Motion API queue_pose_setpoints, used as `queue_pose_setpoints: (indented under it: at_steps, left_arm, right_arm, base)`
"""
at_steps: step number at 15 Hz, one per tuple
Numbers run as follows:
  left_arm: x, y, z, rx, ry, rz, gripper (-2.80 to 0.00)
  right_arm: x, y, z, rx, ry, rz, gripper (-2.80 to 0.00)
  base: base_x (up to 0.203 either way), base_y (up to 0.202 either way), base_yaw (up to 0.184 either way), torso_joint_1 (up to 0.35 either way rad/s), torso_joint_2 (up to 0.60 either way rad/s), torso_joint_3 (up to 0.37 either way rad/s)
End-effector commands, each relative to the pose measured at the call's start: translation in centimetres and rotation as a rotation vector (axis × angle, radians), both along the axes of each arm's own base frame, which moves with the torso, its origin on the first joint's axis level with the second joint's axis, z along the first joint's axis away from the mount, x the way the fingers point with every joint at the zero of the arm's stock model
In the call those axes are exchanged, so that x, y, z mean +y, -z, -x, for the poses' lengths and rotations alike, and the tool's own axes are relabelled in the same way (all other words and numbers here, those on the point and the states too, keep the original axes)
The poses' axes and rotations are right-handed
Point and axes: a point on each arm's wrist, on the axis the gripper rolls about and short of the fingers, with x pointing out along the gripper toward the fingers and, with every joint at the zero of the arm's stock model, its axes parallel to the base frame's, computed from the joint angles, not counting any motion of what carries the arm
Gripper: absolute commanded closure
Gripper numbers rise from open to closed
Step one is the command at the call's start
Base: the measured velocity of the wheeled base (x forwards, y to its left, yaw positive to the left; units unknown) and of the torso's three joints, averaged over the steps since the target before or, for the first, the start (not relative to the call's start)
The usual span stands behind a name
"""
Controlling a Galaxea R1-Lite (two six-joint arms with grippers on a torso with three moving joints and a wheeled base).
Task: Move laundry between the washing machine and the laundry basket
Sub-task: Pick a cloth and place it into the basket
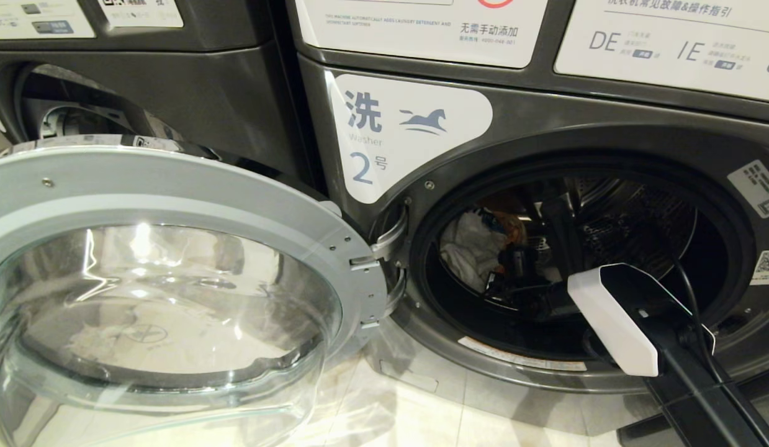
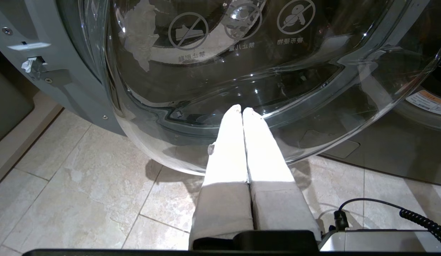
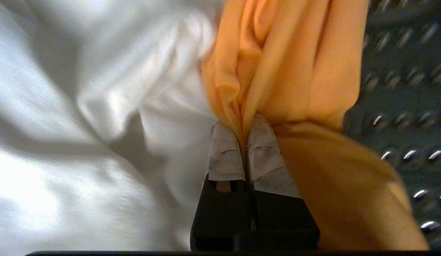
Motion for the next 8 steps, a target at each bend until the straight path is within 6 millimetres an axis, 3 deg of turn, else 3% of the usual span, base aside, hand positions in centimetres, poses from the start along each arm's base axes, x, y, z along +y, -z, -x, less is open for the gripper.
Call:
queue_pose_setpoints:
  at_steps: [1,4,8]
  left_arm:
    - [0.0,0.0,0.0,-0.002,0.000,0.000,0.00]
    - [0.0,0.0,0.0,0.000,0.000,0.000,0.00]
    - [0.0,0.0,0.0,-0.002,0.000,0.000,0.00]
  right_arm:
    - [-0.2,-2.1,-0.3,-0.061,0.005,-0.005,0.00]
    - [-0.2,-4.8,-0.4,-0.155,0.028,0.006,0.00]
    - [-0.4,-6.7,-0.4,-0.189,0.046,0.022,0.00]
  base:
    - [0.000,0.000,0.000,0.000,0.00,0.000]
    - [0.000,0.000,0.000,0.000,0.00,0.000]
    - [0.000,0.000,0.000,0.000,0.00,0.000]
